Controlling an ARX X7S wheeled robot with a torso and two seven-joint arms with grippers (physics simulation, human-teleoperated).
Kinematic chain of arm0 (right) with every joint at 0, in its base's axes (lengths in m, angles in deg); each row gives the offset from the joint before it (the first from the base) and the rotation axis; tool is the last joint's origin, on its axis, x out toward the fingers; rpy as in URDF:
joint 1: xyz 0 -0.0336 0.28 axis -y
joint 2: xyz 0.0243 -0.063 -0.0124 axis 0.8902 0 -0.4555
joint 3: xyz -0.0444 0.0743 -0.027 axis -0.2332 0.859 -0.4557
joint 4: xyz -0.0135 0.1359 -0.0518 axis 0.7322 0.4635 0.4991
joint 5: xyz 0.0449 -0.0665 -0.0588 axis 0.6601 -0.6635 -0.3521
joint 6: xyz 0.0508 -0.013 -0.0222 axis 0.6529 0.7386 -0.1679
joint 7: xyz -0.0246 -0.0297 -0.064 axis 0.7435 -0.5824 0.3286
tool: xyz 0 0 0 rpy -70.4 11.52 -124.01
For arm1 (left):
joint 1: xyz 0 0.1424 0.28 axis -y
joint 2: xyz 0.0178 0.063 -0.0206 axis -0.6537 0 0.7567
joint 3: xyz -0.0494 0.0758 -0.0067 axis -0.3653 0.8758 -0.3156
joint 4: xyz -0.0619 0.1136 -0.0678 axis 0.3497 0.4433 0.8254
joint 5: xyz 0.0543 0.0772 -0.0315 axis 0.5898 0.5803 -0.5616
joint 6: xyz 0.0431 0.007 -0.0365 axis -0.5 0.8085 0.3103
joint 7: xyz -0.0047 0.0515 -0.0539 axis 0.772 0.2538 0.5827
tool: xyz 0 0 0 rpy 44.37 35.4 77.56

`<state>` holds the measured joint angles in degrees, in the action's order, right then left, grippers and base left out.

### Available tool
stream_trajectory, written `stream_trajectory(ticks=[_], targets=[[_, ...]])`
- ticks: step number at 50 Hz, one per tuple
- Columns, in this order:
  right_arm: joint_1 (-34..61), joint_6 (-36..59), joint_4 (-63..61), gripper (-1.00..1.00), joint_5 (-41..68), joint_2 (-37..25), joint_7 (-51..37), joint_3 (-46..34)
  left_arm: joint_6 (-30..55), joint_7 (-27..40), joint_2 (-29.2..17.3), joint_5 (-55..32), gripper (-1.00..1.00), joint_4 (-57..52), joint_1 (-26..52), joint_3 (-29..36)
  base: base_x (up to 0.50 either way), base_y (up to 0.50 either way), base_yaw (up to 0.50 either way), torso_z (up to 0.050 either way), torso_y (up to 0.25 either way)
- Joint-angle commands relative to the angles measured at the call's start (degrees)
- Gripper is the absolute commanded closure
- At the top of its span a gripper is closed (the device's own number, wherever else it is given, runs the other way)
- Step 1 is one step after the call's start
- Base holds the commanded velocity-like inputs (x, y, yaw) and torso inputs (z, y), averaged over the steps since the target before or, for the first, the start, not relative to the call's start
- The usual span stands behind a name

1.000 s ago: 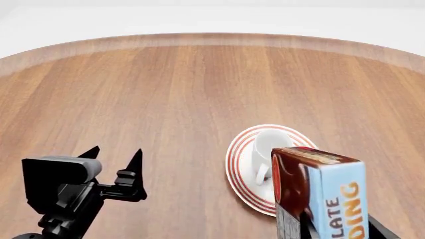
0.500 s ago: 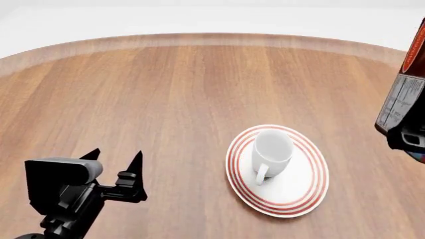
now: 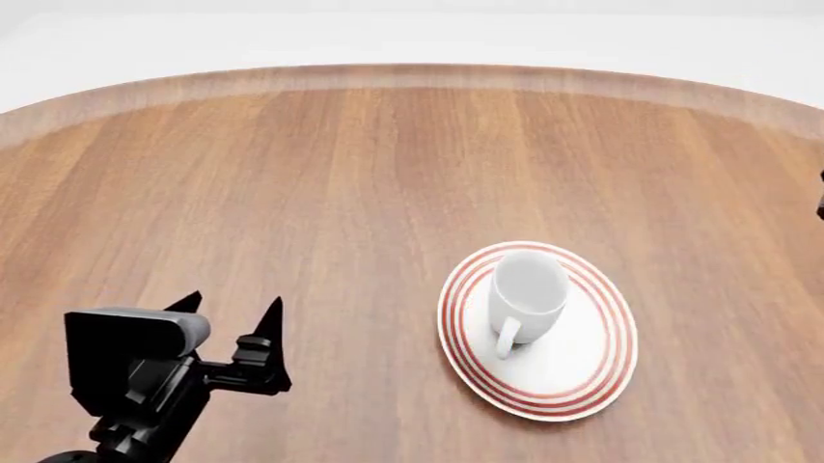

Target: Pick up the white mug and put it on the plate, and put the chocolate pudding to the right of the plate.

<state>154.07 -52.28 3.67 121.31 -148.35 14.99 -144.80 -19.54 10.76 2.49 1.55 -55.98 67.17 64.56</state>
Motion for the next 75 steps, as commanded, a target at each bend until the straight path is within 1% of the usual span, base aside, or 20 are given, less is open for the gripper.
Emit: stream_trajectory(ticks=[1,3,8,16,19,22,27,33,39,48,54,62,67,70,72,75], targets=[[-3.4,-1.3,13.4,1.00,7.1,5.8,11.8,2.0,0.6,-1.6,1.5,0.6,-1.00,0.2,-0.2,-1.5,0.00,0.00,0.00,0.000,0.000],[-4.2,-2.0,15.0,1.00,9.2,6.5,12.7,1.9,0.7,-1.6,1.5,0.6,-1.00,0.1,-0.2,-1.5,0.00,0.00,0.00,0.000,0.000],[-4.1,1.4,19.7,1.00,11.7,9.1,16.1,2.1,0.9,-1.5,1.4,0.6,-1.00,-0.2,-0.2,-1.4,0.00,0.00,0.00,0.000,0.000],[-6.8,4.6,28.7,1.00,18.7,17.0,21.1,1.8,1.4,-2.0,2.1,0.7,-1.00,0.6,0.3,-1.1,0.00,0.00,0.00,0.000,0.000],[-7.1,6.1,30.4,1.00,18.7,18.7,21.5,1.4,1.3,-2.1,2.1,0.7,-1.00,0.7,0.3,-1.2,0.00,0.00,0.00,0.000,0.000],[-8.4,7.7,34.1,1.00,22.6,21.3,24.3,1.5,2.0,-2.3,2.6,0.8,-1.00,1.2,0.8,-0.9,0.00,0.00,0.00,0.000,0.000],[-9.7,9.2,37.5,1.00,24.2,23.7,26.1,1.2,2.6,-2.1,2.8,1.1,-1.00,1.0,1.3,-0.7,0.00,0.00,0.00,0.000,0.000],[-11.2,13.2,41.4,1.00,24.7,27.2,29.3,-0.4,3.6,-2.1,3.1,1.2,-1.00,1.1,1.9,-0.3,0.00,0.00,0.00,0.000,0.000],[-11.0,16.2,42.5,1.00,24.2,28.4,30.3,-1.3,4.1,-2.1,3.4,1.3,-1.00,1.0,2.1,-0.1,0.00,0.00,0.00,0.000,0.000],[-11.7,22.1,45.5,1.00,20.8,32.4,32.8,-4.8,5.2,-1.7,3.1,1.0,-1.00,0.4,2.9,-0.1,0.00,0.00,0.00,0.000,0.000],[-13.1,23.7,47.9,1.00,19.6,35.3,32.8,-6.1,5.7,-1.9,3.5,1.2,-1.00,0.8,3.3,0.2,0.00,0.00,0.00,0.000,0.000],[-14.5,25.3,50.6,1.00,18.3,37.8,35.1,-7.2,6.1,-1.9,3.5,1.2,-1.00,0.8,3.6,0.2,0.00,0.00,0.00,0.000,0.000],[-15.3,25.4,50.2,1.00,17.9,38.0,36.1,-7.5,6.1,-2.2,3.8,1.4,-1.00,1.3,3.4,0.3,0.00,0.00,0.00,0.000,0.000],[-15.6,24.3,50.3,1.00,19.8,37.2,36.7,-6.0,6.0,-2.2,3.9,1.5,-1.00,1.3,3.3,0.4,0.00,0.00,0.00,0.000,0.000],[-15.5,25.2,50.5,1.00,19.1,37.4,36.1,-6.7,5.9,-2.3,4.0,1.5,-1.00,1.5,3.3,0.4,0.00,0.00,0.00,0.000,0.000],[-16.1,23.8,50.8,1.00,21.2,36.0,35.7,-5.3,5.7,-2.5,4.1,1.7,-1.00,1.8,3.0,0.5,0.00,0.00,0.00,0.000,0.000]])
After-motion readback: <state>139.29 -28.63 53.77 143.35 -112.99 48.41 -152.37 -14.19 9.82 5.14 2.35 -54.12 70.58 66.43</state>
